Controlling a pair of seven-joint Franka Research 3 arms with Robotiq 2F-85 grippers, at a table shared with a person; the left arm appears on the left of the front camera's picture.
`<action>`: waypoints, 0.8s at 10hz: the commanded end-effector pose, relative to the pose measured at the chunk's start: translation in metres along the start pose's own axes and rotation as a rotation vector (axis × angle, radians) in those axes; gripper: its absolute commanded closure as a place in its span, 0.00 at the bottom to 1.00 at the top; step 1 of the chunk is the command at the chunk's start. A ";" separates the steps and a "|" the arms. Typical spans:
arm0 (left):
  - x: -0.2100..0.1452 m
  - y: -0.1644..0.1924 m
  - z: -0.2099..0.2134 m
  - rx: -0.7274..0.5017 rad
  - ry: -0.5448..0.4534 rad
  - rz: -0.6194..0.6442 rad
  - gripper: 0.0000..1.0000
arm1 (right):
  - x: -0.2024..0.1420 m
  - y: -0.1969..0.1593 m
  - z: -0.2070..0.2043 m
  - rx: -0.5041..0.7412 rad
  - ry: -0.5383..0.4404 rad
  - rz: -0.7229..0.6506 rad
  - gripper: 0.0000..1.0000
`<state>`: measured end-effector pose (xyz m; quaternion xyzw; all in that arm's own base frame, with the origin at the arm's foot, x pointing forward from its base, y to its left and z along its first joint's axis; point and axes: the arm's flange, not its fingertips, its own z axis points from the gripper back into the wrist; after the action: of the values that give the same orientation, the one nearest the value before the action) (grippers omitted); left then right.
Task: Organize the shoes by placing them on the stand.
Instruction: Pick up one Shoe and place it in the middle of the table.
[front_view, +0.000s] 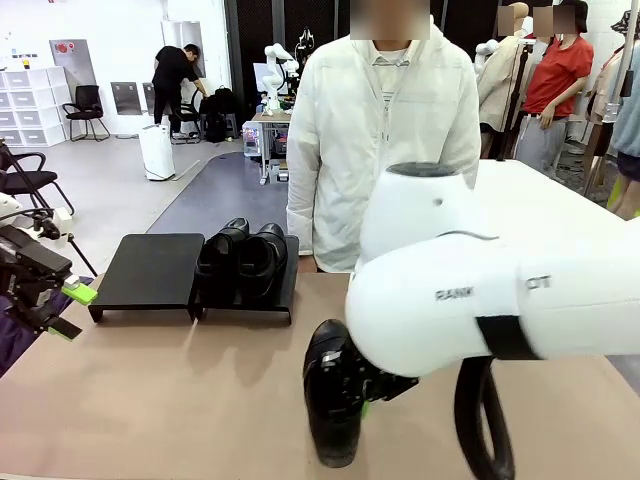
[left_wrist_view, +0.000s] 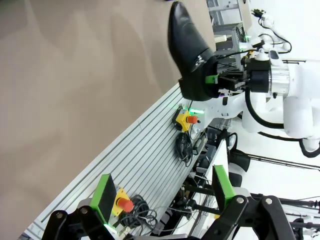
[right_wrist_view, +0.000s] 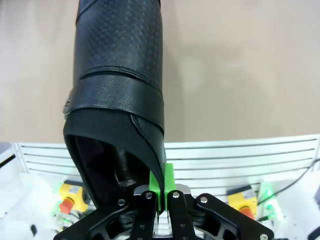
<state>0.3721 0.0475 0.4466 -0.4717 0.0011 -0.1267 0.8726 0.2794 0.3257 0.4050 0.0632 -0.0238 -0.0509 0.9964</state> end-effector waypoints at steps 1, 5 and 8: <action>-0.001 -0.001 0.001 0.000 0.003 0.005 0.00 | 0.039 0.032 -0.020 0.115 0.001 -0.031 1.00; -0.001 -0.001 0.001 0.000 0.003 0.005 0.00 | 0.050 0.071 -0.050 0.159 0.052 -0.024 1.00; -0.001 -0.001 0.001 0.000 0.003 0.005 0.00 | 0.052 0.075 -0.056 0.155 0.064 -0.021 1.00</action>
<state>0.3720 0.0474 0.4466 -0.4717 0.0011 -0.1267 0.8726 0.3367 0.3962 0.3560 0.1360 0.0153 -0.0504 0.9893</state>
